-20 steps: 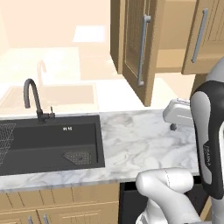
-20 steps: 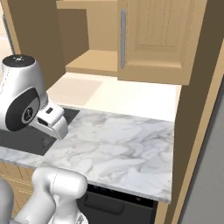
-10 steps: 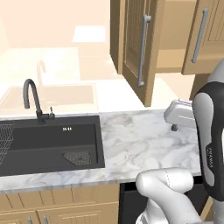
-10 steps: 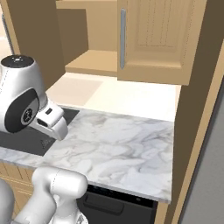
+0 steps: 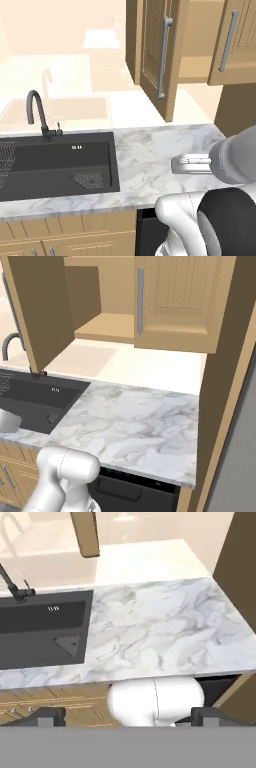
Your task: Open the cabinet and move the ladle to the pot. Then close the cabinet.
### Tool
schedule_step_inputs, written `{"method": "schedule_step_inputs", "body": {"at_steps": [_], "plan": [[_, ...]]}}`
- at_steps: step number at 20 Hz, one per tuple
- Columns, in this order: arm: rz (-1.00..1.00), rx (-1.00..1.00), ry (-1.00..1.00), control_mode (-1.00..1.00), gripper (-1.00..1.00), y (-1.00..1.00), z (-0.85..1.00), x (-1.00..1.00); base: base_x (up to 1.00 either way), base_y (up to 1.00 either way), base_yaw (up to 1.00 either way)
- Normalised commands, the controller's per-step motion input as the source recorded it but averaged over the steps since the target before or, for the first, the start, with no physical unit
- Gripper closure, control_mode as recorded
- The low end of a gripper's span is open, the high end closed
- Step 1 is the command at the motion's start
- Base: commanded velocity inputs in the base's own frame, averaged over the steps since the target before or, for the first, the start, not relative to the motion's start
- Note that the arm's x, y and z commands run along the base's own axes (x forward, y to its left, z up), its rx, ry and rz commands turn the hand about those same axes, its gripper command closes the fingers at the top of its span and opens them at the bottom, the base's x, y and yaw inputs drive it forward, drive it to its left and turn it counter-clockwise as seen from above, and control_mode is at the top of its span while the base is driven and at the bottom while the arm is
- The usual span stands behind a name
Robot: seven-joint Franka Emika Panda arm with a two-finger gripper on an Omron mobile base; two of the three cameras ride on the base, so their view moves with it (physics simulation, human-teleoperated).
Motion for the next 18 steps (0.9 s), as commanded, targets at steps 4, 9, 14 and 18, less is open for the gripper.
{"method": "schedule_step_inputs", "body": {"at_steps": [4, 9, 14, 18], "plan": [[-0.11, -0.3, -0.51, -1.0, -1.0, 0.95, 0.15, 0.07, 0.0, 0.0, 0.0], [-0.12, -0.28, -0.37, -1.0, -1.0, 0.97, 0.05, 0.42, 0.0, 0.0, 0.0], [-0.07, -0.26, -0.33, -1.0, -1.0, 0.88, 0.03, 0.53, 0.0, 0.0, 0.0], [-0.03, -0.24, -0.32, -1.0, -1.0, 0.8, 0.04, 0.58, 0.0, 0.0, 0.0]]}}
